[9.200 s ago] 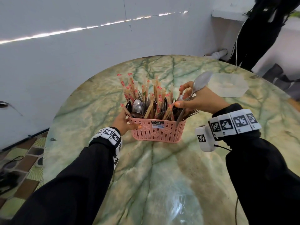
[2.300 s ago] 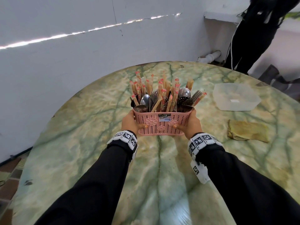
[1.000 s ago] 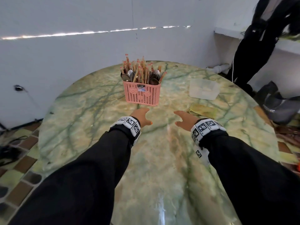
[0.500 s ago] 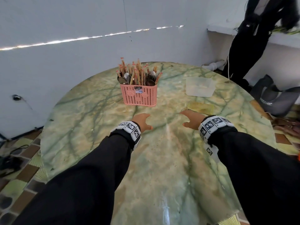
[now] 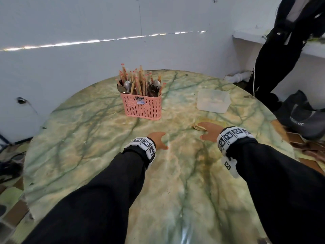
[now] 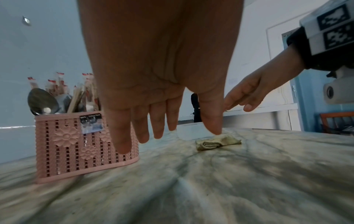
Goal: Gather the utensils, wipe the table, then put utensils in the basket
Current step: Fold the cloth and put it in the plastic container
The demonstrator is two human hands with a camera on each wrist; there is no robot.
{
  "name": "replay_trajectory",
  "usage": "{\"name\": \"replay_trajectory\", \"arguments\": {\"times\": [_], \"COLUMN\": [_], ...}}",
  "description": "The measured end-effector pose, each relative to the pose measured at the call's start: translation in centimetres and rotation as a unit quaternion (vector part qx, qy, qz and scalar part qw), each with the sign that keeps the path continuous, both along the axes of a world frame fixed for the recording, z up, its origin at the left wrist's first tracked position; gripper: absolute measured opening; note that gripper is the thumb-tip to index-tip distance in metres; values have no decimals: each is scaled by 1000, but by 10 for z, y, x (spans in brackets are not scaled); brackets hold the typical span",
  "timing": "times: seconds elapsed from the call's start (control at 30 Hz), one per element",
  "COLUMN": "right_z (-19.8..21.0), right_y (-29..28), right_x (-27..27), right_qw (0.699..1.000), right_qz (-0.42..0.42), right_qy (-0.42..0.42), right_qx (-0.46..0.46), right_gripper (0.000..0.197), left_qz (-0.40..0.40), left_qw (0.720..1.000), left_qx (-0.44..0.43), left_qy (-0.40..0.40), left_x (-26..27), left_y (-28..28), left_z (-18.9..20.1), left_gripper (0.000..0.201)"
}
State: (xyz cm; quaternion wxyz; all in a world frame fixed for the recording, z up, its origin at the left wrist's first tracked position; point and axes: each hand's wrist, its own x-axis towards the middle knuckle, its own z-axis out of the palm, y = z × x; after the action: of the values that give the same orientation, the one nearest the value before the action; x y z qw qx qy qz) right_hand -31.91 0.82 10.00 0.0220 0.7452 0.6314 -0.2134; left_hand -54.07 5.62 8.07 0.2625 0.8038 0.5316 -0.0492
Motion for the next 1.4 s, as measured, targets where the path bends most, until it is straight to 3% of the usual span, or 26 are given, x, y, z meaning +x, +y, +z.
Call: {"name": "replay_trajectory", "arguments": {"times": [0.37, 0.5, 0.77, 0.93, 1.1, 1.2, 1.3, 1.4], "right_z": [-23, -34, -49, -61, -76, -85, -82, -81], "right_y": [-16, -15, 20, 60, 95, 110, 123, 134], "right_x": [146, 173, 184, 182, 174, 178, 182, 183], "right_qw": [995, 992, 980, 962, 923, 909, 891, 863], "right_qz": [79, 110, 177, 270, 378, 411, 450, 500], "right_qy": [37, 42, 82, 22, -60, -52, -34, -62], "right_qx": [-46, -42, -33, -16, -31, -43, -58, -22], "right_gripper": [64, 65, 66, 81, 96, 102, 97, 79], "left_qz": [129, 151, 176, 208, 221, 219, 229, 264], "left_qw": [990, 987, 983, 977, 974, 975, 972, 964], "left_qx": [-27, -35, -39, -36, -47, -44, -47, -32], "left_qy": [-41, -37, -25, -8, -9, -2, 6, 13], "left_x": [138, 175, 217, 227, 229, 227, 226, 231], "left_y": [-40, -57, -44, -17, -11, -8, 0, 4], "left_z": [-25, -36, -52, -62, -75, -77, -72, -71], "left_gripper": [74, 73, 76, 80, 86, 83, 73, 62]}}
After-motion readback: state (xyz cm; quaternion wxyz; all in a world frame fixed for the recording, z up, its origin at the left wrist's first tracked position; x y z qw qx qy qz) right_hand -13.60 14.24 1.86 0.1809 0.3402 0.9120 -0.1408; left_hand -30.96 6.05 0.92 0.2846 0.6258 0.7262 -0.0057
